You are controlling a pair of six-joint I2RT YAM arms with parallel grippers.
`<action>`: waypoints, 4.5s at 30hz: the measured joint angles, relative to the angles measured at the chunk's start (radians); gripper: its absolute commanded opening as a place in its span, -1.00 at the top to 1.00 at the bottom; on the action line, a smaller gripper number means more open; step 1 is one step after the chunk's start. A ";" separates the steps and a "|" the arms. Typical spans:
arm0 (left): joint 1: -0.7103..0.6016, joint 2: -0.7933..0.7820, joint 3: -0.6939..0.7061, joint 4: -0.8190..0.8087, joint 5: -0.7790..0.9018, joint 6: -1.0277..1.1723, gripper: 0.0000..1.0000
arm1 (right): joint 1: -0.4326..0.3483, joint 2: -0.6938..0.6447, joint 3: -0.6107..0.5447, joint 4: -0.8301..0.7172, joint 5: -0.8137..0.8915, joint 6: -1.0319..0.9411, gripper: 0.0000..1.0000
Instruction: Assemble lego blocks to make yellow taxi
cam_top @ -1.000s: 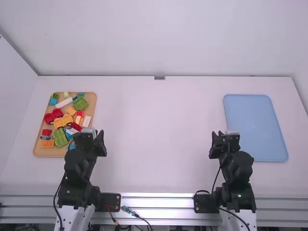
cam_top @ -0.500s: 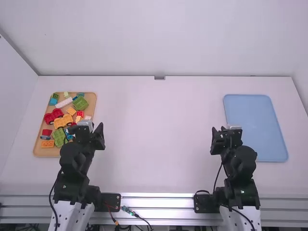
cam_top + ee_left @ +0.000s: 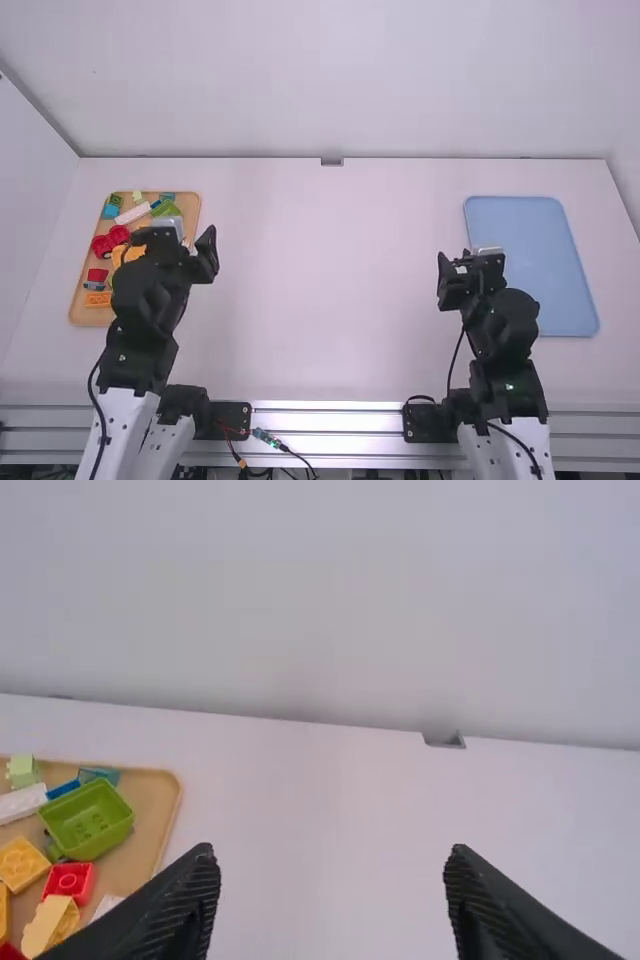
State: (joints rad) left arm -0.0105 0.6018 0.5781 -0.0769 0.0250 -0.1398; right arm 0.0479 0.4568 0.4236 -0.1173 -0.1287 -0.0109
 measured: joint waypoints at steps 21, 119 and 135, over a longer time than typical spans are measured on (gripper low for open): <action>0.000 0.328 0.137 -0.037 -0.117 -0.004 -0.90 | 0.094 0.272 0.274 0.053 0.061 -0.017 -0.53; 0.734 1.582 1.053 -0.612 0.166 1.337 -0.73 | 0.207 0.959 0.548 0.070 0.020 -0.048 -0.98; 0.685 1.582 1.074 -0.655 0.086 1.201 -0.94 | 0.205 0.959 0.548 0.060 0.021 -0.045 -0.98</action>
State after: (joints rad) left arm 0.6746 2.1841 1.6520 -0.7322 0.1108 1.0611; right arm 0.2531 1.4158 0.9714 -0.0574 -0.1081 -0.0555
